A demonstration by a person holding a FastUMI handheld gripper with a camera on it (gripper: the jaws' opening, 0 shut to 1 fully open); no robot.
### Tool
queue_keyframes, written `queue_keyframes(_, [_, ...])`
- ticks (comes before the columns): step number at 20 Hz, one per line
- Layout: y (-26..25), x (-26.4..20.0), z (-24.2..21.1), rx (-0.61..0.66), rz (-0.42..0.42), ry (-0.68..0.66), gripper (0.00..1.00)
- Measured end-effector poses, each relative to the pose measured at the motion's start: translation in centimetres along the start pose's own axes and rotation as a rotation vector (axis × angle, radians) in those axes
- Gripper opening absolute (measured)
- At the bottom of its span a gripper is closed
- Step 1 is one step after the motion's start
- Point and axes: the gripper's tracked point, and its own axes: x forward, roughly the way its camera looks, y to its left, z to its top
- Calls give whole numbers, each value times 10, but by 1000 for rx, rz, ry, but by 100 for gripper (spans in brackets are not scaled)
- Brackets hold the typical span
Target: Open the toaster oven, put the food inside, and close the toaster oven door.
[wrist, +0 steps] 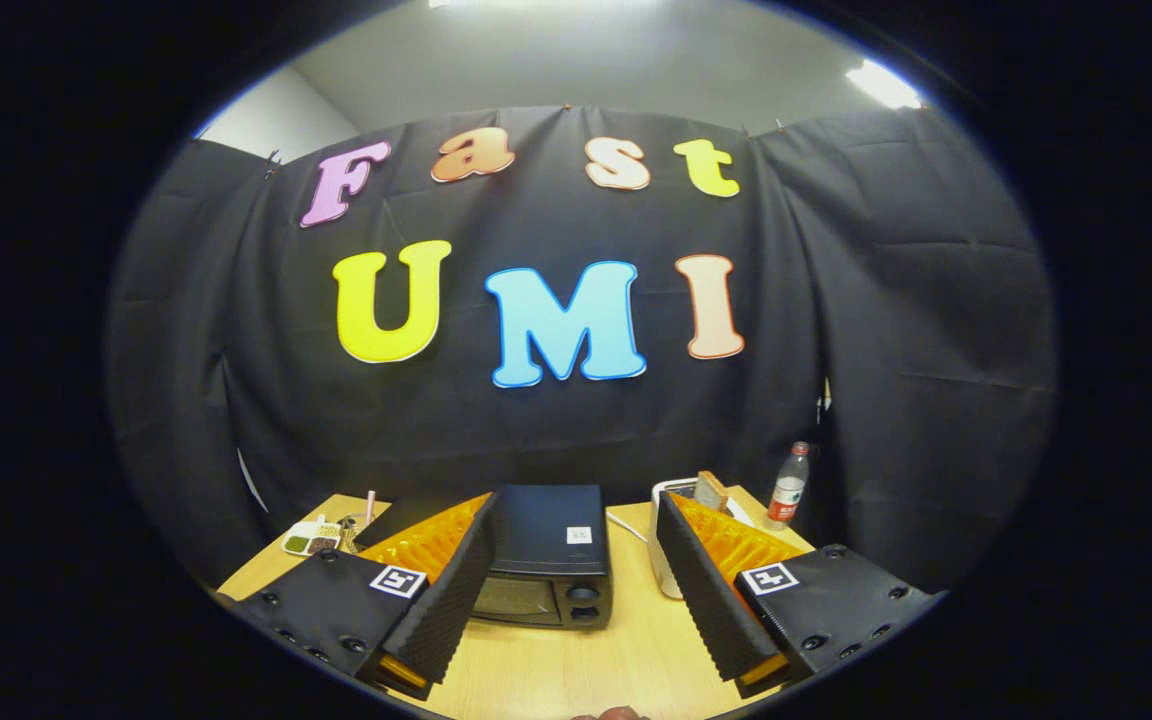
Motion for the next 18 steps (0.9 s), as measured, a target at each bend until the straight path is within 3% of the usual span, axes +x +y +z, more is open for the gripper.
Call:
queue_keyframes(7, [-56, -25, -11, -24, -74, 18, 98])
queue_keyframes(18, [-19, -22, -8, -33, 26, 40, 98])
